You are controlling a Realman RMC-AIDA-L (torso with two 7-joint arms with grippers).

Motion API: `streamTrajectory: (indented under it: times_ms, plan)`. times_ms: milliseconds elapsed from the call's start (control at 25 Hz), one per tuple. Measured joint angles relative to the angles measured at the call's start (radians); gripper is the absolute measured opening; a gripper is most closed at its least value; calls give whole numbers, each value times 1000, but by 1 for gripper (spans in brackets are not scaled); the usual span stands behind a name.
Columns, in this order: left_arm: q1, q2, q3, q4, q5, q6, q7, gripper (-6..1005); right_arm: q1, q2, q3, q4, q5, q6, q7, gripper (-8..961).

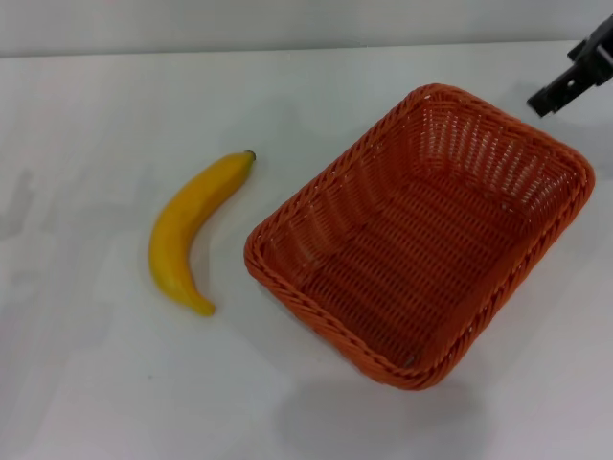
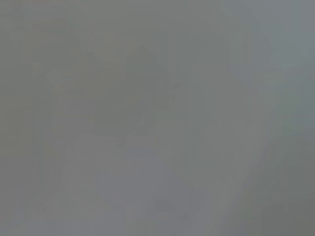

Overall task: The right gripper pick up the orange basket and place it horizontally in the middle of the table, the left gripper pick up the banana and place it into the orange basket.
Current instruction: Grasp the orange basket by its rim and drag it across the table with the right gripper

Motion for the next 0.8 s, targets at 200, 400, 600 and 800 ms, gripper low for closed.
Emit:
streamTrajectory:
  times_ms: [200, 400, 600, 800]
  plan:
    - [7, -2, 0, 0, 5, -9, 16, 702, 39, 33, -43, 66, -101, -37, 15, 868]
    - [10, -3, 0, 0, 24, -16, 17, 702, 82, 39, -100, 186, -142, -120, 47, 869]
    - [18, -4, 0, 2, 28, -26, 17, 702, 144, 39, -164, 329, -145, -196, 60, 869]
    - [19, -3, 1, 7, 32, -33, 18, 702, 202, 39, -197, 453, -164, -239, 65, 867]
